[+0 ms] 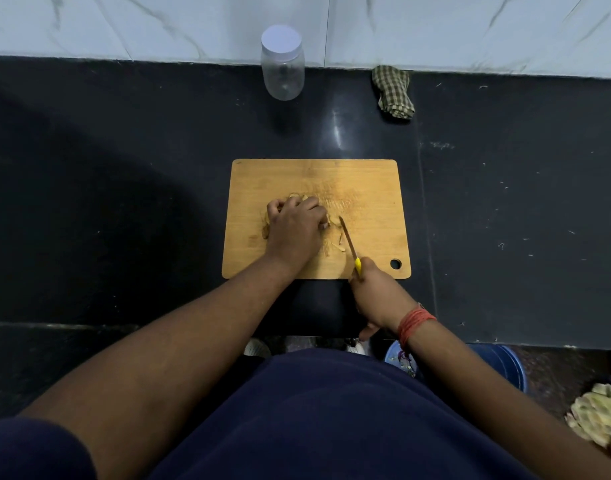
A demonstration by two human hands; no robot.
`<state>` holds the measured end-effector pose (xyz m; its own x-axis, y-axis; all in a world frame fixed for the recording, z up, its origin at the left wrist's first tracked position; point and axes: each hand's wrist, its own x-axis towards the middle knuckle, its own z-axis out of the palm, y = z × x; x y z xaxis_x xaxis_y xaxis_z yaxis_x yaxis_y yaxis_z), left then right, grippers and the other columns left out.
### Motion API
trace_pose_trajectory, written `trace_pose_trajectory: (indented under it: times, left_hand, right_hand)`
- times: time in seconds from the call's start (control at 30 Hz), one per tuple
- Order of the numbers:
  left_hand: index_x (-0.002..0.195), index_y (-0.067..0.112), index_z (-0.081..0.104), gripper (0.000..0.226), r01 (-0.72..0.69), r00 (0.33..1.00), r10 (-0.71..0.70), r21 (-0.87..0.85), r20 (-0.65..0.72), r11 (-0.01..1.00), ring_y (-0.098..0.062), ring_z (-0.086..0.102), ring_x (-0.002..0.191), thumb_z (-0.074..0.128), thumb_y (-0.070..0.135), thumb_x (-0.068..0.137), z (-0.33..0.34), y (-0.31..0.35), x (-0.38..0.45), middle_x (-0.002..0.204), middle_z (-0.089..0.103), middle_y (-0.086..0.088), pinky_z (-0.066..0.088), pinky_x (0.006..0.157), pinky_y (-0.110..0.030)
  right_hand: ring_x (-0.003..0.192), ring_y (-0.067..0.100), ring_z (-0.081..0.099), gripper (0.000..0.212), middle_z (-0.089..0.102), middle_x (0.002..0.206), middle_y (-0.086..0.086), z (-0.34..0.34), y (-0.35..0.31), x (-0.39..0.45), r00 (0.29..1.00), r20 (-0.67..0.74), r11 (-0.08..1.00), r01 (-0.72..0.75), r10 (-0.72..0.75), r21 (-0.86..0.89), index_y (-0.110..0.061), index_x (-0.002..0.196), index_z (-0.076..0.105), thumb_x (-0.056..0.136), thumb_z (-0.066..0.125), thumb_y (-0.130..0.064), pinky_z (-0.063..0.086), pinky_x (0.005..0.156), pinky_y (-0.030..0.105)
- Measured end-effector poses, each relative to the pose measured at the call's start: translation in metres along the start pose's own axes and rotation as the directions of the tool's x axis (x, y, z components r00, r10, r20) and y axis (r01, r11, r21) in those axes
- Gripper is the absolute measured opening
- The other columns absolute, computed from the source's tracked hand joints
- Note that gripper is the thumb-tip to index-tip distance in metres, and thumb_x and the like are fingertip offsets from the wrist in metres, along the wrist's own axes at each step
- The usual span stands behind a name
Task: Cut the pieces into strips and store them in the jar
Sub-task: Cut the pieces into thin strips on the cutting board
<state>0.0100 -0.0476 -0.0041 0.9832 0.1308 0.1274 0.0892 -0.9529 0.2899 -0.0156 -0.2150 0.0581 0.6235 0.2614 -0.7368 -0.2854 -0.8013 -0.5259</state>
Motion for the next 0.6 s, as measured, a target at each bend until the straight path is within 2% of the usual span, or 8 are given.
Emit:
trace_pose_trajectory:
  times: [0.07,0.2,0.27,0.4,0.6]
  left_hand:
    - [0.097,0.026,0.071,0.008,0.021,1.0,-0.021,-0.021,0.021,1.0,-0.019,0.055,0.105,0.064,0.029,0.092,0.001,-0.001,-0.001,0.108,0.065,0.012,0.029,0.097,-0.043]
    - [0.097,0.026,0.07,0.008,0.051,0.998,-0.049,-0.046,0.043,0.998,-0.02,0.054,0.106,0.064,0.029,0.092,0.002,-0.001,-0.002,0.108,0.063,0.012,0.028,0.097,-0.044]
    - [0.097,0.026,0.071,0.008,0.062,0.997,-0.06,-0.058,0.043,0.996,-0.019,0.055,0.106,0.065,0.029,0.092,0.0,-0.001,-0.002,0.107,0.064,0.012,0.027,0.096,-0.043]
    - [0.097,0.026,0.071,0.008,0.071,0.997,-0.068,-0.08,0.042,0.994,-0.018,0.054,0.106,0.065,0.028,0.091,-0.002,0.001,-0.002,0.106,0.065,0.012,0.027,0.096,-0.042]
    - [0.093,0.028,0.073,0.011,0.08,0.996,-0.077,-0.095,0.041,0.992,-0.018,0.055,0.104,0.062,0.025,0.092,-0.003,0.001,-0.002,0.104,0.066,0.011,0.027,0.095,-0.042]
  right_hand:
    - [0.059,0.039,0.064,0.025,0.052,0.087,0.016,-0.003,-0.006,0.002,1.0,-0.023,0.999,-0.007,0.008,0.04,-0.018,0.123,0.038,0.101,0.03,-0.011,0.056,0.043,0.049]
    - [0.037,0.031,0.059,0.023,0.055,0.089,0.023,-0.001,-0.017,0.01,1.0,0.001,0.999,-0.008,0.008,0.049,-0.014,0.122,0.036,0.101,0.028,-0.01,0.054,0.038,0.039]
    - [0.035,0.028,0.058,0.024,0.055,0.089,0.023,0.001,-0.022,0.013,1.0,0.005,0.998,-0.007,0.007,0.058,-0.015,0.123,0.036,0.1,0.029,-0.009,0.053,0.038,0.036]
    - [0.034,0.027,0.056,0.024,0.054,0.09,0.025,0.002,-0.025,0.018,1.0,0.015,0.997,-0.016,0.015,0.07,-0.013,0.121,0.037,0.099,0.03,-0.008,0.055,0.041,0.043]
    - [0.037,0.024,0.051,0.028,0.052,0.086,0.019,0.002,-0.027,0.019,0.999,0.027,0.998,-0.023,0.021,0.065,-0.012,0.125,0.036,0.098,0.03,-0.007,0.055,0.041,0.04]
